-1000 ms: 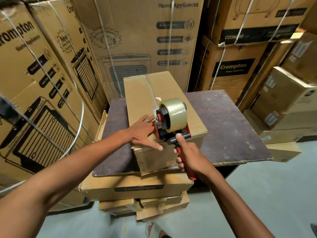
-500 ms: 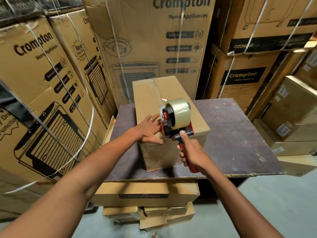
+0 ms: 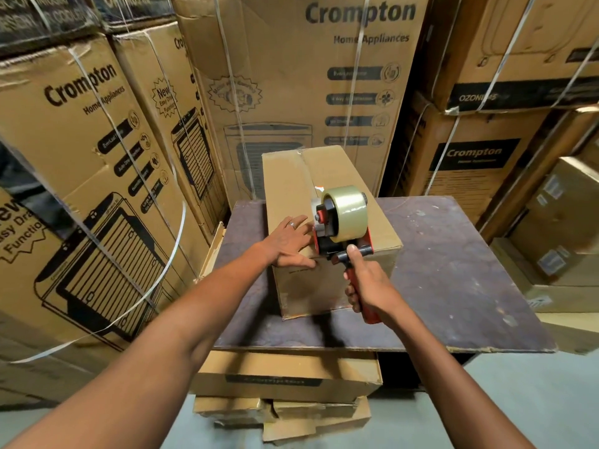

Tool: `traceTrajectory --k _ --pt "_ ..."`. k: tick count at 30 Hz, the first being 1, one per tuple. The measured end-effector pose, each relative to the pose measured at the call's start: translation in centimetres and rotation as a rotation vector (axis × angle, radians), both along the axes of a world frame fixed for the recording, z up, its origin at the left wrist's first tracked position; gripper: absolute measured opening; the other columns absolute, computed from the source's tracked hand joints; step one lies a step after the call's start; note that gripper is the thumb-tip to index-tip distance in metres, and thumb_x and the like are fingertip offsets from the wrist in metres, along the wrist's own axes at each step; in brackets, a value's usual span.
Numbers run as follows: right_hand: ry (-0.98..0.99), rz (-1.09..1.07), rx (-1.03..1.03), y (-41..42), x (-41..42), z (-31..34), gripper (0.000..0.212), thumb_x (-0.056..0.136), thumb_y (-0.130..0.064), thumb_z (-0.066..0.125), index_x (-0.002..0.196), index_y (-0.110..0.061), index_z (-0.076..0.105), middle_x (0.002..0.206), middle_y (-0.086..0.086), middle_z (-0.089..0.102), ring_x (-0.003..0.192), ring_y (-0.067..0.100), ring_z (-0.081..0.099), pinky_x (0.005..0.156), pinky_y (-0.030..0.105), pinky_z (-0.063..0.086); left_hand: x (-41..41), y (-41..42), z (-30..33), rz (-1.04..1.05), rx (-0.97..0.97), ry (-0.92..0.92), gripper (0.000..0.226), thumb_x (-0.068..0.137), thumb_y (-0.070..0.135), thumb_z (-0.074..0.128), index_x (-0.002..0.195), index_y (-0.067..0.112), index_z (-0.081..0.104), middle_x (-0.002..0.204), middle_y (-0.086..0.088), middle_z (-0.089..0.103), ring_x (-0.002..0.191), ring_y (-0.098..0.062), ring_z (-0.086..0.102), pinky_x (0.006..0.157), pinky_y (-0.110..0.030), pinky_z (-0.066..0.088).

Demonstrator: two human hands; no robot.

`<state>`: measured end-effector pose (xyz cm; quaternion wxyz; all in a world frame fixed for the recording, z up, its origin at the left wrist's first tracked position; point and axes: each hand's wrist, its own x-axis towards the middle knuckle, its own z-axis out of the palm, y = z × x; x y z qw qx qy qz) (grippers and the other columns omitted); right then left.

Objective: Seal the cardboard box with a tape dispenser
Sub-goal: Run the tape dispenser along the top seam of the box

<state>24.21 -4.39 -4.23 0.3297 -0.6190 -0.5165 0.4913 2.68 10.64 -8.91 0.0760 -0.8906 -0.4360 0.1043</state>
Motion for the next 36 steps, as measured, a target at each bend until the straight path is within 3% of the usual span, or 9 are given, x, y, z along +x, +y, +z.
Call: traceTrajectory --k 7,13,17,19,22,25,29,33,36 --pt "0.039 0.041 -0.063 -2.8 1.1 1.1 0.067 0.1 -0.073 0.033 0.073 -0.014 0.053 0.058 0.007 0.052 0.047 0.019 0.049 0.047 0.028 0.043 0.2 -0.9 1.0 0.015 -0.048 -0.071 0.099 0.074 0.084 0.023 0.151 0.024 0.041 0.163 -0.009 0.026 0.151 -0.037 0.014 0.12 -0.054 0.018" --pt "0.083 0.048 -0.179 -5.0 1.7 1.9 0.063 0.1 -0.071 0.035 0.08 -0.013 0.053 0.056 0.002 0.053 0.046 0.015 0.049 0.046 0.025 0.043 0.5 -1.9 1.6 0.021 -0.081 -0.111 0.081 0.091 0.069 0.048 0.156 0.023 0.03 0.168 -0.009 0.012 0.154 -0.036 0.007 0.123 -0.053 0.011" --pt "0.21 0.02 -0.208 -4.3 1.6 3.4 0.049 0.102 -0.059 0.048 0.089 -0.012 0.046 0.058 0.01 0.057 0.045 0.021 0.052 0.046 0.028 0.046 0.0 -3.0 1.3 0.039 -0.088 -0.441 0.121 0.078 0.064 0.065 0.158 0.025 -0.017 0.17 -0.008 -0.008 0.154 -0.03 0.014 0.124 -0.046 0.018" --pt "0.28 -0.042 -0.175 -4.3 1.7 3.6 0.035 0.102 -0.041 0.061 0.099 -0.016 0.037 0.066 0.015 0.061 0.048 0.023 0.057 0.047 0.031 0.05 -0.2 -3.5 1.4 0.088 -0.063 -0.562 0.138 0.069 0.062 0.076 0.155 0.028 -0.027 0.169 -0.007 -0.015 0.152 -0.03 0.016 0.121 -0.044 0.024" --pt "0.335 -0.039 -0.143 -4.5 1.6 4.5 0.034 0.1 -0.024 0.067 0.108 -0.017 0.035 0.076 0.016 0.065 0.055 0.021 0.063 0.05 0.034 0.057 -0.2 -3.5 1.3 0.078 -0.008 -0.535 0.129 0.066 0.061 0.077 0.161 0.025 -0.003 0.169 -0.006 -0.006 0.143 -0.034 0.03 0.114 -0.046 0.035" --pt "0.351 0.005 -0.084 -4.4 1.6 6.2 0.034 0.099 -0.02 0.069 0.113 -0.014 0.038 0.085 0.023 0.066 0.063 0.025 0.065 0.057 0.04 0.064 0.0 -3.3 1.3 0.0 0.001 -0.416 0.098 0.073 0.063 0.063 0.152 0.012 0.035 0.162 -0.014 0.026 0.141 -0.036 0.034 0.116 -0.048 0.031" --pt "0.339 0.182 -0.038 -3.6 2.8 7.4 0.061 0.086 -0.048 0.08 0.126 -0.016 0.045 0.113 0.029 0.071 0.088 0.032 0.075 0.076 0.049 0.065 0.1 -2.8 0.9 -0.003 -0.045 -0.369 0.092 0.074 0.07 0.046 0.148 0.016 0.044 0.155 -0.008 0.041 0.141 -0.036 0.034 0.116 -0.052 0.028" --pt "0.23 0.432 0.18 -3.0 4.4 7.0 0.1 0.066 -0.03 0.097 0.147 -0.041 0.04 0.139 0.0 0.061 0.114 0.024 0.071 0.089 0.04 0.062 0.2 -2.5 0.8 0.018 -0.079 -0.316 0.082 0.073 0.07 0.044 0.14 0.025 0.051 0.15 -0.008 0.05 0.145 -0.035 0.026 0.118 -0.054 0.024" --pt "-0.116 0.308 0.492 -2.0 3.0 6.4 0.085 0.064 -0.047 0.096 0.137 -0.039 0.052 0.126 -0.017 0.064 0.108 0.005 0.067 0.093 0.032 0.059 0.1 -2.5 1.0 0.011 -0.082 -0.271 0.086 0.075 0.075 0.039 0.139 0.02 0.054 0.151 -0.008 0.048 0.147 -0.033 0.023 0.118 -0.054 0.021"
